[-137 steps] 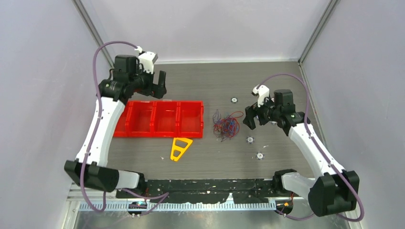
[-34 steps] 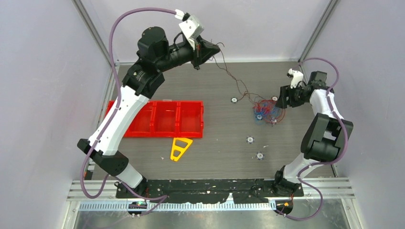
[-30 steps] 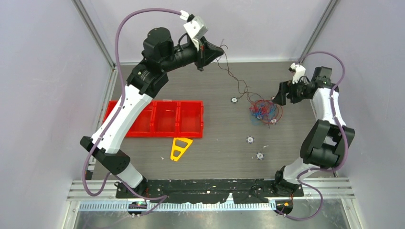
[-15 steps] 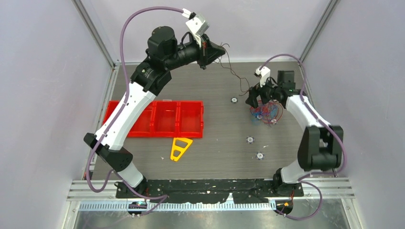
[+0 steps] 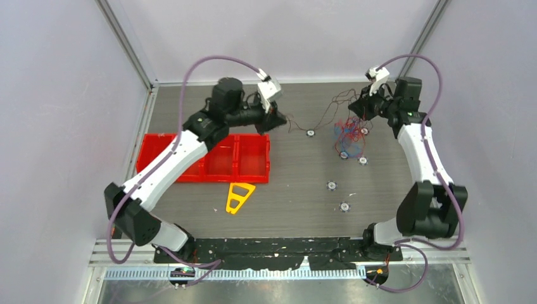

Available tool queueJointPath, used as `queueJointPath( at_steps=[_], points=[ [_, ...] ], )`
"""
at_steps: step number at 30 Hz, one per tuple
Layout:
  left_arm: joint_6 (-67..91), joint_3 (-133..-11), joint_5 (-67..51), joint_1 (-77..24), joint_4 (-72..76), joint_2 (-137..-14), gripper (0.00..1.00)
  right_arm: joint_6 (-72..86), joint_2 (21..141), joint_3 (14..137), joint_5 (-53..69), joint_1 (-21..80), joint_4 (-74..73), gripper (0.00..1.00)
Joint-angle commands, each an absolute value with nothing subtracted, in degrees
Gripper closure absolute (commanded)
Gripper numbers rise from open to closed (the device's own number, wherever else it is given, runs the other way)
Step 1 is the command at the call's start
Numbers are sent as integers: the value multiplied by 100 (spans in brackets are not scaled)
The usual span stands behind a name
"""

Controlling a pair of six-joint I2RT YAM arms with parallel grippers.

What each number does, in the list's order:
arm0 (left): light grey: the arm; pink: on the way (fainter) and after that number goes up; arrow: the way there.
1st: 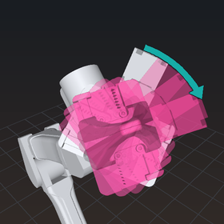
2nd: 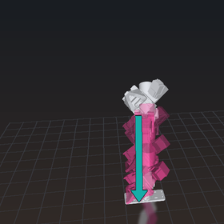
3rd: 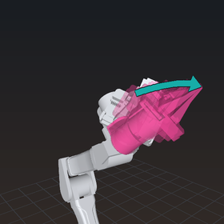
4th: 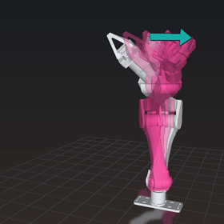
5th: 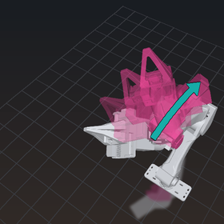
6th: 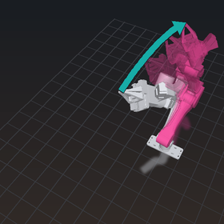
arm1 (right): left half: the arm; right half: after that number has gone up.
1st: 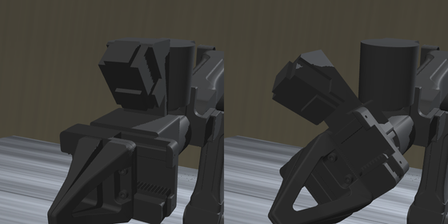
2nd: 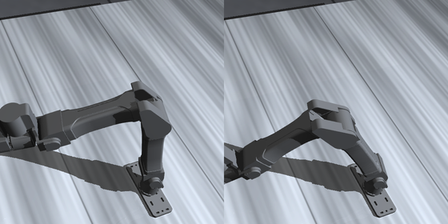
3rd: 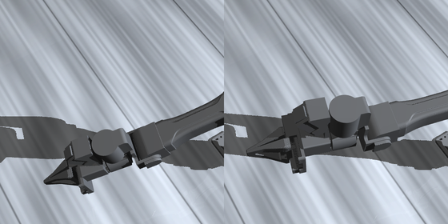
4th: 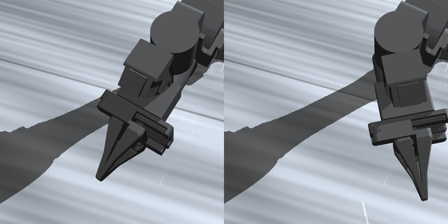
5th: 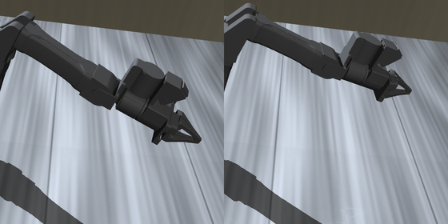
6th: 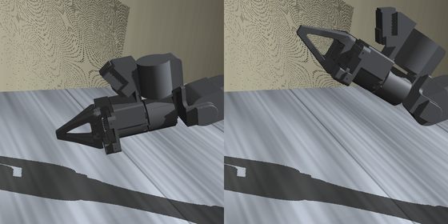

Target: Untangle the cables

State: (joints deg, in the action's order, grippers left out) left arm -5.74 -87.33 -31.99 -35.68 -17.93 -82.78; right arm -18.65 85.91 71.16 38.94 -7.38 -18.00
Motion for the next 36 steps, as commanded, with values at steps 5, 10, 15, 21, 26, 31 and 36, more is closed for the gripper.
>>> queueJointPath(
  at_steps=[5,10,15,21,26,31,36],
  points=[
    [-1183,-8745,-3568,-3605,-1902,-8645,23,-1867,7346,7123,4961,-668,-2260,95],
    [-935,-9272,-3948,-3689,-1688,-8859,22,-1681,7198,7085,5059,-629,-2245,94],
    [-936,-9216,-4439,-3872,-834,-9212,22,-1238,7117,7080,5202,-615,-1916,95],
    [-1004,-8982,-4692,-4102,505,-9539,30,-953,6929,7089,5482,-584,-1784,94],
    [-953,-8814,-4760,-4310,1199,-9671,43,-657,6799,7109,5497,-486,-1677,95],
    [-907,-8613,-4518,-4491,1634,-9744,57,-414,6792,7114,5463,-427,-1531,95],
    [-879,-8576,-4304,-4582,1873,-9903,68,-239,6847,7141,5338,-356,-1422,94]
  ],
)
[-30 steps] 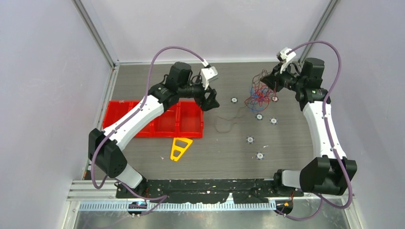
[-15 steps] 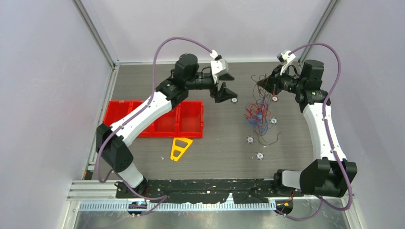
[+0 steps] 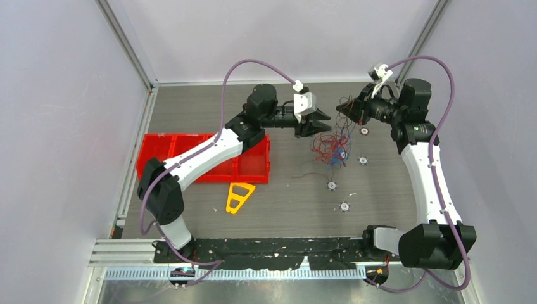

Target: Untangle the cables

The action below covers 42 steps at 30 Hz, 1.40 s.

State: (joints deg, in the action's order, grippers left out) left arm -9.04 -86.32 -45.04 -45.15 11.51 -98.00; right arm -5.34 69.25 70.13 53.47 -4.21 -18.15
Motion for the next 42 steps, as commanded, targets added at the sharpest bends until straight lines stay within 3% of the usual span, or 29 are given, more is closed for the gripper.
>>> queueJointPath(
  at_steps=[1,6,9,11,16,19,22,23,26,35,42],
  points=[
    [-872,-8523,-4231,-4592,1968,-9885,68,-170,6875,7149,5319,-350,-1382,94],
    [-824,-8508,-4283,-4612,1930,-9810,66,-64,6965,7146,5113,-309,-1345,95],
    [-792,-8500,-4145,-4620,1769,-9811,49,-22,6992,7142,5088,-308,-1263,95],
    [-782,-8533,-3951,-4614,1699,-9861,43,-12,7010,7164,5096,-293,-1235,94],
    [-586,-9100,-3704,-4668,1265,-10227,44,-22,7012,7145,5049,-273,-1228,95],
    [-501,-9418,-3624,-4724,1056,-10420,49,-53,7011,7105,4986,-272,-1243,95],
    [-506,-9566,-3455,-4763,884,-10489,61,-141,7007,7063,4937,-272,-1280,95],
    [-493,-9626,-3380,-4764,808,-10490,68,-211,7006,7047,4893,-272,-1290,95],
    [-516,-9792,-3286,-4755,563,-10363,100,-441,7048,6923,4686,-272,-1371,95],
    [-370,-10300,-2972,-4407,330,-9387,100,-2221,7999,6153,3350,-340,-1634,95],
    [-118,-11749,-2593,-3942,-279,-9379,100,-2999,8773,5896,2648,-378,-1652,95]
  ],
)
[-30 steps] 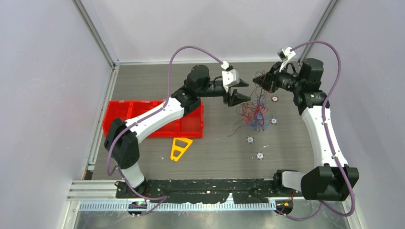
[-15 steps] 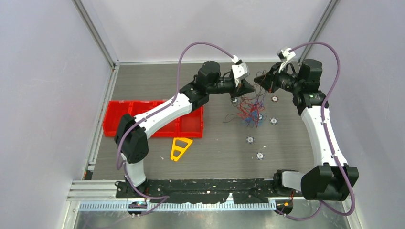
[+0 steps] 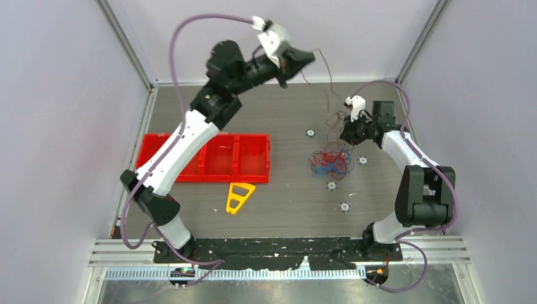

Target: Untangle the cables

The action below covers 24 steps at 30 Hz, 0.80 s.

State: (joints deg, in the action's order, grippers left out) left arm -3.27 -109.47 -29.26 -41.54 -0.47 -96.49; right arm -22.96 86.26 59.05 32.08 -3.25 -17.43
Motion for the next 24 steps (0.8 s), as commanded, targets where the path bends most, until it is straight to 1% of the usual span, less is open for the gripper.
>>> queueJointPath(
  at_steps=[1,7,9,13,16,19,22,24],
  points=[
    [-66,-11932,-2521,-3880,-326,-9392,100,-3101,8895,5884,2543,-383,-1654,95],
    [-34,-12836,-2169,-3630,-496,-9499,100,-3431,9256,5908,2155,-462,-1666,95],
    [-35,-12936,-2087,-3594,-496,-9473,100,-3448,9336,5989,2131,-484,-1722,95],
    [47,-13068,-1529,-3435,-528,-9376,100,-3452,9433,6085,2056,-492,-1767,94],
    [167,-13253,-1371,-3228,-820,-9294,100,-3455,9462,6119,2096,-492,-1867,95],
    [25,-12510,-1122,-3056,-856,-8773,100,-3424,9399,6136,2205,-492,-1899,95],
    [-161,-11383,-876,-2700,-996,-8089,100,-3359,9344,6185,2302,-490,-1934,95],
    [-183,-10315,-717,-2421,-1011,-7553,100,-3309,9312,6240,2415,-492,-2003,95]
  ],
)
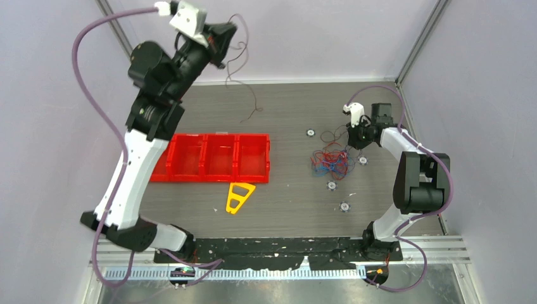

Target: Untangle the cables

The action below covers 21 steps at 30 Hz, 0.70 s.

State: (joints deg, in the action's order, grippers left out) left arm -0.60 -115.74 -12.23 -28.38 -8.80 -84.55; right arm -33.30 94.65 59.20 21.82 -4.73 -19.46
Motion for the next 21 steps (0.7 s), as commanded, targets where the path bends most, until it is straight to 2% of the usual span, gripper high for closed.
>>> queueJointPath(
  at_steps=[1,4,9,14,21],
  points=[
    [-156,-9815,-700,-2249,-1011,-7291,100,-3282,9280,6264,2524,-492,-2025,95],
    [-89,-8749,-581,-1732,-1147,-6583,100,-3231,9185,6264,2682,-492,-2081,94],
    [-55,-7999,-509,-651,-1574,-5846,100,-3263,9060,6272,2737,-488,-2229,95],
    [272,-7621,-858,590,-1747,-5457,100,-3298,8970,6206,2736,-492,-2333,95],
    [188,-7467,-1432,1639,-1577,-5414,100,-3281,9025,6246,2714,-492,-2421,95]
  ],
)
